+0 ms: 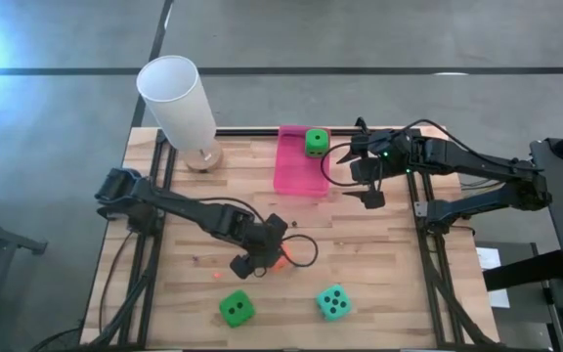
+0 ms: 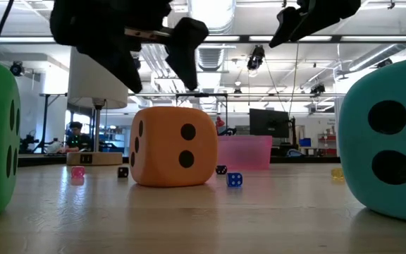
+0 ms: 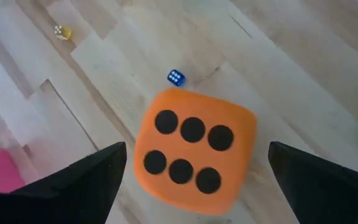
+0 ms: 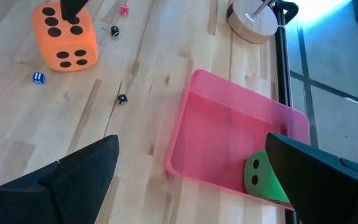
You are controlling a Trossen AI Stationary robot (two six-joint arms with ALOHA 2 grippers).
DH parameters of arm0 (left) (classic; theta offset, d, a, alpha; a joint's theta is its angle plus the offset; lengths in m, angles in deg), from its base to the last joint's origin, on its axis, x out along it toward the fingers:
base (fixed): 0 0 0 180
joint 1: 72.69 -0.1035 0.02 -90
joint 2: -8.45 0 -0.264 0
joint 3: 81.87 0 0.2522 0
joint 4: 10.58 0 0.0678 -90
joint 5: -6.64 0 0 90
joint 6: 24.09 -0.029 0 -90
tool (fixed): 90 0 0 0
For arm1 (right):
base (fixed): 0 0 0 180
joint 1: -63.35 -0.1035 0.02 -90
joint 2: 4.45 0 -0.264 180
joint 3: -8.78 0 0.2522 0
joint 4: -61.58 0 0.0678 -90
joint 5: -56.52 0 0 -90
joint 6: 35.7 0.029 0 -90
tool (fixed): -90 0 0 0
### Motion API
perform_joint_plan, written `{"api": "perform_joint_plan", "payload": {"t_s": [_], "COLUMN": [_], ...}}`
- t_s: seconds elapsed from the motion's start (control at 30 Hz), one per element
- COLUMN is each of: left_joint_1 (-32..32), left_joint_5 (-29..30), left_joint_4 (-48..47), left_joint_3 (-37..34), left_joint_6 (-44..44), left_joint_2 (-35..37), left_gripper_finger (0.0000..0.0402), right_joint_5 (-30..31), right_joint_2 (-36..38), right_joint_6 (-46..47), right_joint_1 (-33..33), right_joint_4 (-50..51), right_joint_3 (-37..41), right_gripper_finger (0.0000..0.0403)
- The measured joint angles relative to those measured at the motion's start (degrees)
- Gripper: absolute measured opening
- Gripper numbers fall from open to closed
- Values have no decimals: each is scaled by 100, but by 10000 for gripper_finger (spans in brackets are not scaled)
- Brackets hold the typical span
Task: Pick & Place Dice
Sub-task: Put the big orange dice into the red container
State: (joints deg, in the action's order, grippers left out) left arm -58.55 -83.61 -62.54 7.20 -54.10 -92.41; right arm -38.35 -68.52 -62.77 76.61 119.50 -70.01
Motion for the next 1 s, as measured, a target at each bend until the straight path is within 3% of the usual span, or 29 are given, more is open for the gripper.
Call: {"api": "perform_joint_plan", "payload": {"t_s": [0.5,1.0], "left_joint_1": [-123,-143], "left_joint_5": [11,43], "left_joint_4": [-366,-837], "left_joint_3": [446,758], "left_joint_6": [-224,-478], "left_joint_2": [-506,-514], "left_gripper_finger": [398,398], "right_joint_5": [0,0], "right_joint_2": [0,0], "right_joint_6": [-8,0], "right_joint_1": [2,0], "right_joint_4": [0,0], "right_joint_3": [0,0], "right_gripper_finger": [400,400]}}
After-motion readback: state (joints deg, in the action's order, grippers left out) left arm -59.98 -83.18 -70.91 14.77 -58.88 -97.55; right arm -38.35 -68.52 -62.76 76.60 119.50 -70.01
